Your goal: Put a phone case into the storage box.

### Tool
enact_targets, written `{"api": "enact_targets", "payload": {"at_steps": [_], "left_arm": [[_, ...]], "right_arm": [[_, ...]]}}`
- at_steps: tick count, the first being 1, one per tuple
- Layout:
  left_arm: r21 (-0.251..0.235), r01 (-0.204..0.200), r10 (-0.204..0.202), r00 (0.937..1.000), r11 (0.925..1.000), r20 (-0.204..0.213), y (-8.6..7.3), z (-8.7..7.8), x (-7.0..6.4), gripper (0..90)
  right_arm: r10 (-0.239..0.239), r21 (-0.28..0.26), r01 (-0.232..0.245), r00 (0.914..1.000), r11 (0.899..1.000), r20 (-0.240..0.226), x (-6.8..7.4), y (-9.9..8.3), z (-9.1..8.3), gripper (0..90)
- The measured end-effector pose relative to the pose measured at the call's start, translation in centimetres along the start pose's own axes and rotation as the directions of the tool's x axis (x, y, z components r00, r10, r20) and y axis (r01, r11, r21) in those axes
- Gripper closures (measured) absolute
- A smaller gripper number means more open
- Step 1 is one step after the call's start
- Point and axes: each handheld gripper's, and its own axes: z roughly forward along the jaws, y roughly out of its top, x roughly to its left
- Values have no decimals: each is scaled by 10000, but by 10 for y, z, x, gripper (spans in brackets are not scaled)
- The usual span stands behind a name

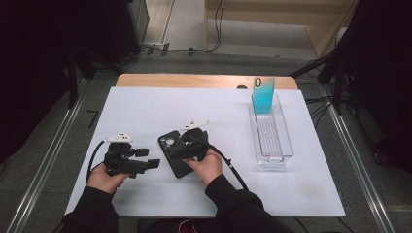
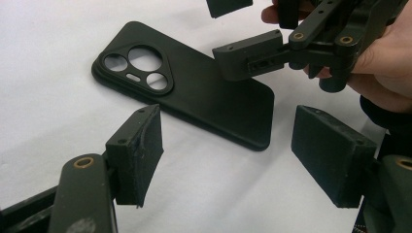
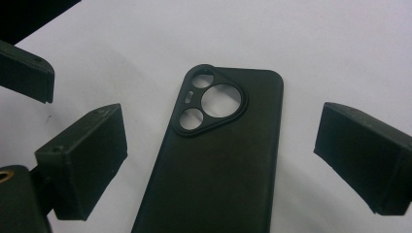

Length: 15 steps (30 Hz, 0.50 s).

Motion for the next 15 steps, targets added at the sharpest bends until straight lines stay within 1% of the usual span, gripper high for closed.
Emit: {"api": "enact_targets", "payload": {"at_steps": [15], "left_arm": [[-58,2,-2,10000,10000,-28,0,-1,1,273]], "right_arm": [[130,255,-131,9999,9996,51,5,-6,9,32]]}}
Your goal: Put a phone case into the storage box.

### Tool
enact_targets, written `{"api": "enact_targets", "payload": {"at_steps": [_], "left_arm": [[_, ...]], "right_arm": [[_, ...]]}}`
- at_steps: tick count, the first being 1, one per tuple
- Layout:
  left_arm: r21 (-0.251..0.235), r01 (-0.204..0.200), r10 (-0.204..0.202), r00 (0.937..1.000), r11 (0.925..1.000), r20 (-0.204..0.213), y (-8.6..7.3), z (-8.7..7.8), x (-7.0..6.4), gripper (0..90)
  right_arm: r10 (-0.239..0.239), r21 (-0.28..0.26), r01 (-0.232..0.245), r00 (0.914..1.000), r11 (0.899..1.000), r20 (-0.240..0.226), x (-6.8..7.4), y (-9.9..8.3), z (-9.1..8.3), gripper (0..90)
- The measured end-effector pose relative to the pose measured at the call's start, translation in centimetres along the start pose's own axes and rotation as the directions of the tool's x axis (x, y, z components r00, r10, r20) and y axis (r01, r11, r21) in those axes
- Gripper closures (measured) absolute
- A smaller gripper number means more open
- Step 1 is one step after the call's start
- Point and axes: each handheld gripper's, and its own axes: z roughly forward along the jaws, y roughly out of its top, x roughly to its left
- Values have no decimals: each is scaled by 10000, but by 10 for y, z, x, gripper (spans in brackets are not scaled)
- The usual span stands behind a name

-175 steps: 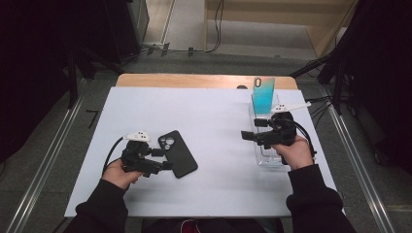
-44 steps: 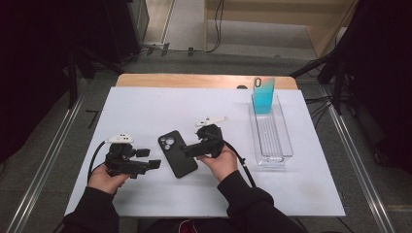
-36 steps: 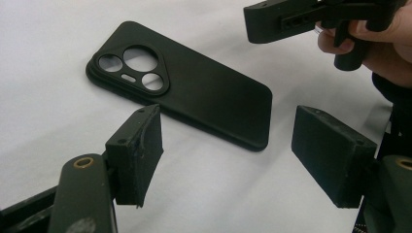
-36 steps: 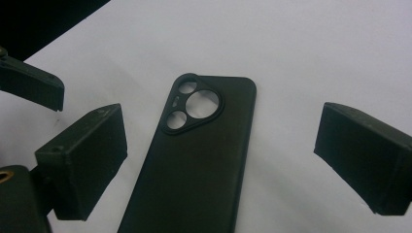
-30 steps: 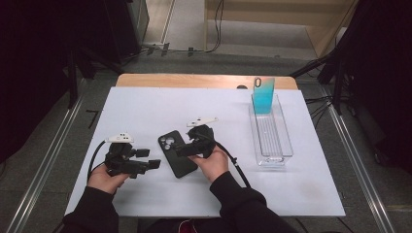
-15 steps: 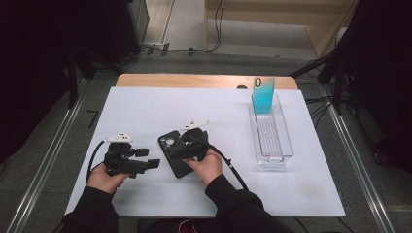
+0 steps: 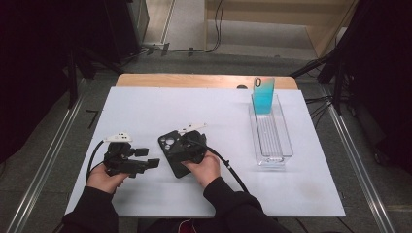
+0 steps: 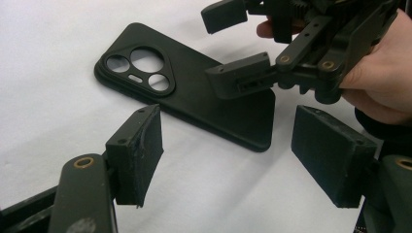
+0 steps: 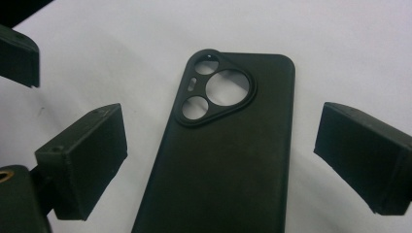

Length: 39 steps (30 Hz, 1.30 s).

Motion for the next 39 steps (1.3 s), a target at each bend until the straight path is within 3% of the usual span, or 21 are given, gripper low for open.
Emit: {"api": "enact_targets", "payload": {"at_steps": [17,23,32,39], "left_arm": [[-17,-5,5,10000,10000,-14,0,0,0,273],[-24,7,-7,10000,10000,-2,0,0,0,273],[-74,36,-36,10000,10000,-35,0,-1,0,273],[-103,67,-67,10000,9999,-39,1,-1,0,273]], "right_arm": [[49,295,-54,9998,9995,183,3,-13,11,33],[-126,409,108,9990,9991,436,7,-19,16,32],[-744,358,714,9928,9968,934,13,-24,19,45],[-894,434,847,9889,9955,1184,16,-24,21,52]]}}
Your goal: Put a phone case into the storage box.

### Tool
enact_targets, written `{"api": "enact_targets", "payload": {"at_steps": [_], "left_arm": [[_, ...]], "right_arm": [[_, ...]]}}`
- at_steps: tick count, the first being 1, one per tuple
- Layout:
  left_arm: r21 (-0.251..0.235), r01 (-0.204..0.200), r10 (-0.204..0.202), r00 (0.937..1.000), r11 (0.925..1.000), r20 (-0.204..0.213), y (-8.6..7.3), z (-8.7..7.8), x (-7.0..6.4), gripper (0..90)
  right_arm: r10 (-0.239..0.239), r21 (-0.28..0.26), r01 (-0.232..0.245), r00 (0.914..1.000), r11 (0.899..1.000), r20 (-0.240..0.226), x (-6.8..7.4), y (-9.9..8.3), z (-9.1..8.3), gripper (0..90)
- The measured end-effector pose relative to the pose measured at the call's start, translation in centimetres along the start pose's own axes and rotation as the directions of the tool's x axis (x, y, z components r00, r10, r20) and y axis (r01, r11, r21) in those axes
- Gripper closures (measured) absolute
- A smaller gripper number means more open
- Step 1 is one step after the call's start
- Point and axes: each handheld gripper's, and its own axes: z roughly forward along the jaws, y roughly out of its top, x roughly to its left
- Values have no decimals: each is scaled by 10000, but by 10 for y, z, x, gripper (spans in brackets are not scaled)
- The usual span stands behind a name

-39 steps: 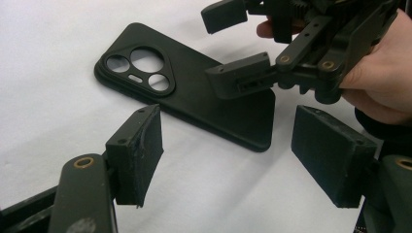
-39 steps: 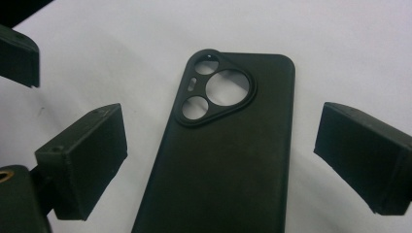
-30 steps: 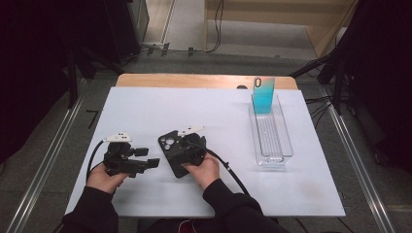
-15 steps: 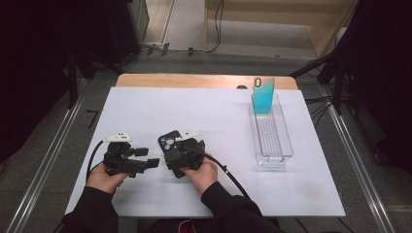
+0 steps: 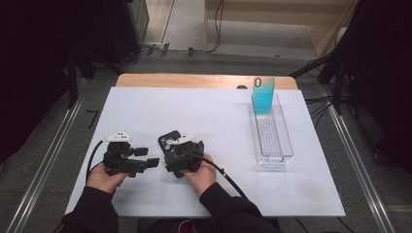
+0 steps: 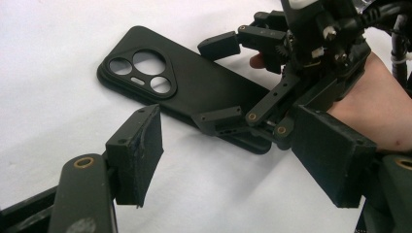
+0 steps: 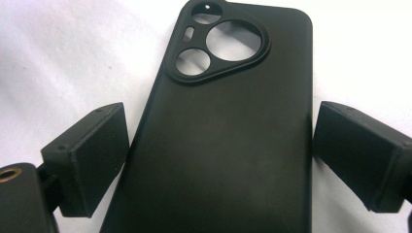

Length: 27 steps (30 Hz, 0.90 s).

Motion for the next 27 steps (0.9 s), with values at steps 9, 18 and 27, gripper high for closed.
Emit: {"api": "enact_targets", "payload": {"at_steps": [9,18,27], "left_arm": [[3,-7,7,10000,10000,6,0,-1,0,273],[-12,32,-32,10000,10000,-9,0,-1,1,273],[-7,43,-43,10000,10000,15,1,-1,0,273]], "right_arm": [[-382,179,376,9985,9991,386,6,0,2,51],[-405,164,398,9982,9991,445,6,0,2,64],[-238,87,235,9989,9997,412,4,0,0,119]]}}
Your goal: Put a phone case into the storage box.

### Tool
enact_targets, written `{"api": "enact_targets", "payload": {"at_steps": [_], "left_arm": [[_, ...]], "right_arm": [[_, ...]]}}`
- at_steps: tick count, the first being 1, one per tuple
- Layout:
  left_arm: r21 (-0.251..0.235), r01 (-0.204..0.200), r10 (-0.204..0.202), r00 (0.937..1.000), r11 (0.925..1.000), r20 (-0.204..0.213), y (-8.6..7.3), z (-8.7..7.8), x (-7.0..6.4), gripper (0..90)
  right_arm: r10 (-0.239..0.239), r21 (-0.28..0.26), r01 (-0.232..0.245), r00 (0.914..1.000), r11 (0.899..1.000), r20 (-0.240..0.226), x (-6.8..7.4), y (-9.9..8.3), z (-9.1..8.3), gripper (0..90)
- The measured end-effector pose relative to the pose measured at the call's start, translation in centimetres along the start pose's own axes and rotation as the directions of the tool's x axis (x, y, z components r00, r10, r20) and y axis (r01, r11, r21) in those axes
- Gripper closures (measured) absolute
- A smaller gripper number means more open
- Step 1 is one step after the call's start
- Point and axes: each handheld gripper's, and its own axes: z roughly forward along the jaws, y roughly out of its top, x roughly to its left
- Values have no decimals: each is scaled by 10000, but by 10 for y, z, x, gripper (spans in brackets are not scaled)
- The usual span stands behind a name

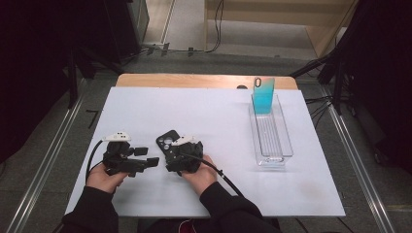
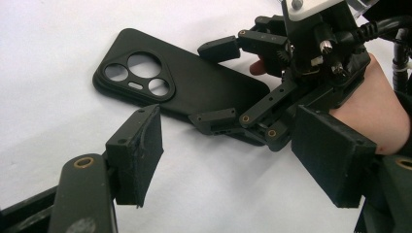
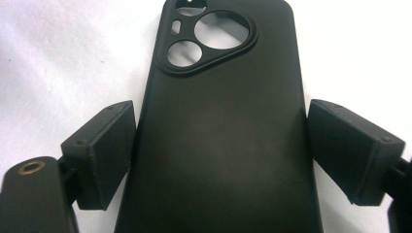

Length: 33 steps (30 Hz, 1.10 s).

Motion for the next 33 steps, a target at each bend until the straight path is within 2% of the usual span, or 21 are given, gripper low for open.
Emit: {"api": "enact_targets", "payload": {"at_steps": [11,17,25,33], "left_arm": [[-17,36,-36,10000,10000,16,0,0,0,273],[-55,89,-89,10000,9999,16,0,0,0,273],[-104,190,-191,9998,9998,-3,2,1,-1,272],[-51,154,-154,9998,9999,136,6,5,-4,271]], "right_arm": [[40,-97,-42,9997,9999,-223,-5,-1,-2,133],[232,-178,-240,9989,9996,-416,-11,-1,-4,133],[655,-487,-699,9941,9964,-863,-23,5,-20,132],[764,-547,-834,9899,9950,-1194,-38,7,-41,133]]}}
